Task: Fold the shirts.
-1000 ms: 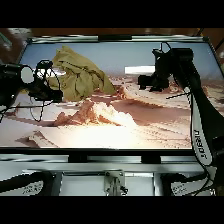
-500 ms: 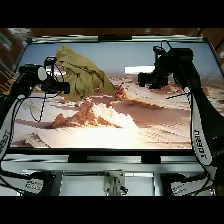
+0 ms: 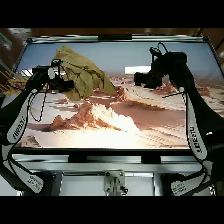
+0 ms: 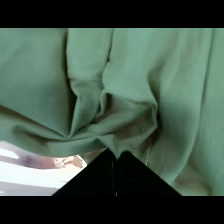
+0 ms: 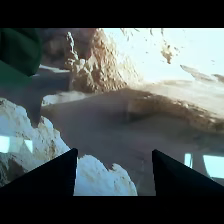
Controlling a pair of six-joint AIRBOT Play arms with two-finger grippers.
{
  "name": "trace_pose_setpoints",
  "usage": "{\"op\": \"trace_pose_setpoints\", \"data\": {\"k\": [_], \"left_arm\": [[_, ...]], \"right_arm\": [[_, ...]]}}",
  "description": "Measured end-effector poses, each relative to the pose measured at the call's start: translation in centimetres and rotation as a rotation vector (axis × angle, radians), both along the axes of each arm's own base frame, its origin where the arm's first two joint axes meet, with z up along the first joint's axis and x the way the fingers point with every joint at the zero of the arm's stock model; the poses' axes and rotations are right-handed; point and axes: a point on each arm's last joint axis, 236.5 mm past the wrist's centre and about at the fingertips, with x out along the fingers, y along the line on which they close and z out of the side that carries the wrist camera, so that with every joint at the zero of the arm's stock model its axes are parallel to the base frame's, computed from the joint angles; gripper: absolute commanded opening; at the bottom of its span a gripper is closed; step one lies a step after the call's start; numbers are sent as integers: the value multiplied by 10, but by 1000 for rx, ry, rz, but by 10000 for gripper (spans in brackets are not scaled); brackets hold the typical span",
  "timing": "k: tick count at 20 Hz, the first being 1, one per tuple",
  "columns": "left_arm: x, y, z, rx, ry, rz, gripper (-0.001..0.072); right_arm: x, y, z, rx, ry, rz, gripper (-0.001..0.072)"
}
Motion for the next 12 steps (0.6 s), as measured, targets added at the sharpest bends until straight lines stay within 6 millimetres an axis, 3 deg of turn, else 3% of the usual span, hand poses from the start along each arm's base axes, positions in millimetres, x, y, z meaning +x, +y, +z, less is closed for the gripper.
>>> {"op": "trace_pose_setpoints", "data": {"k": [2, 4, 6, 8, 10, 12], "left_arm": [[10, -26, 40, -22, -90, -80, 53], [10, -57, 97, -23, -208, -179, 53], [-8, -98, 163, -45, -328, -281, 53], [-43, -136, 215, -64, -394, -379, 53], [-92, -166, 227, -72, -342, -475, 53], [-148, -189, 207, -70, -211, -556, 53]], "right_arm": [[1, -3, 5, 3, -11, -1, 587], [0, -12, 21, 0, -38, -10, 587], [-1, -28, 47, -7, -85, -30, 587], [-6, -49, 81, -19, -149, -63, 587], [-16, -69, 121, -22, -227, -98, 587], [-28, -86, 159, -22, -304, -131, 587]]}}
